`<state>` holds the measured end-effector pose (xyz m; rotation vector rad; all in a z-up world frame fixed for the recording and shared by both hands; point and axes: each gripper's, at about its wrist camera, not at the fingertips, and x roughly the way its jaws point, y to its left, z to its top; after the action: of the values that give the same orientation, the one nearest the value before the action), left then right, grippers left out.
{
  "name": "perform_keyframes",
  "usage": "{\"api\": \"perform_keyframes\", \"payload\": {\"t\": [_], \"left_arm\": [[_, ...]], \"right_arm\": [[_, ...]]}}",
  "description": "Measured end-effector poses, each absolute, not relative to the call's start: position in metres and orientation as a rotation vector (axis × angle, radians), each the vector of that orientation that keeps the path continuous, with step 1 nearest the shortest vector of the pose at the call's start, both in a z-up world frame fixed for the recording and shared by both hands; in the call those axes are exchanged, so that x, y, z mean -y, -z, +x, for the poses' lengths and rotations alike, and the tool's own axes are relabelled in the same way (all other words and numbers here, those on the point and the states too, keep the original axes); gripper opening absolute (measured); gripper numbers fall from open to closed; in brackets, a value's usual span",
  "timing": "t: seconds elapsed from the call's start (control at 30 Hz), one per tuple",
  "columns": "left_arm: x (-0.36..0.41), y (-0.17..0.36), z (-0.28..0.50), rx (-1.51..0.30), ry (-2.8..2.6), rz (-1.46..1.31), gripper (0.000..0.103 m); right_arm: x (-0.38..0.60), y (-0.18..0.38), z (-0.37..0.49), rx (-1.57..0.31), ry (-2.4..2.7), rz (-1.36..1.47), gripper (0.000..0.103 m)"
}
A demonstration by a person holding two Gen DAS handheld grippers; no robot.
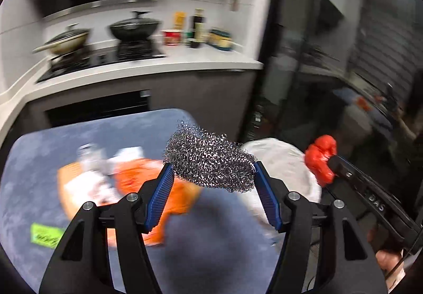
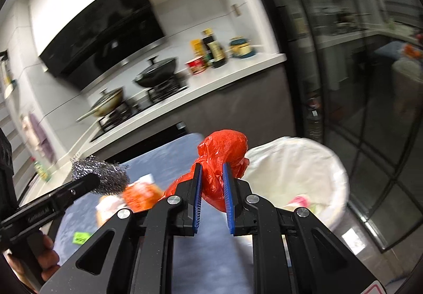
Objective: Collect trash
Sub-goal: 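Release the scrubber and red bag into the white bin with both grippers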
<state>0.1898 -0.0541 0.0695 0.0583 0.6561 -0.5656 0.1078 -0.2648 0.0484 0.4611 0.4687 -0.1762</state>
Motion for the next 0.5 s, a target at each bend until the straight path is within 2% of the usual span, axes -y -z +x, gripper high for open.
{"api": "perform_keyframes", "payload": {"t": [0.27,0.5], "left_arm": [[0.160,-0.039,0.194,-0.696,0.728,0.159,0.059],[0.204,-0.009,0.203,-0.733,0.773,0.217,0.059]], "right_arm": [[0.324,-0.031,0.110,-0.482,0.277,0.481,0.015],[0.354,-0.009,0.126,-0.519,0.290,0.510,0.018]]}}
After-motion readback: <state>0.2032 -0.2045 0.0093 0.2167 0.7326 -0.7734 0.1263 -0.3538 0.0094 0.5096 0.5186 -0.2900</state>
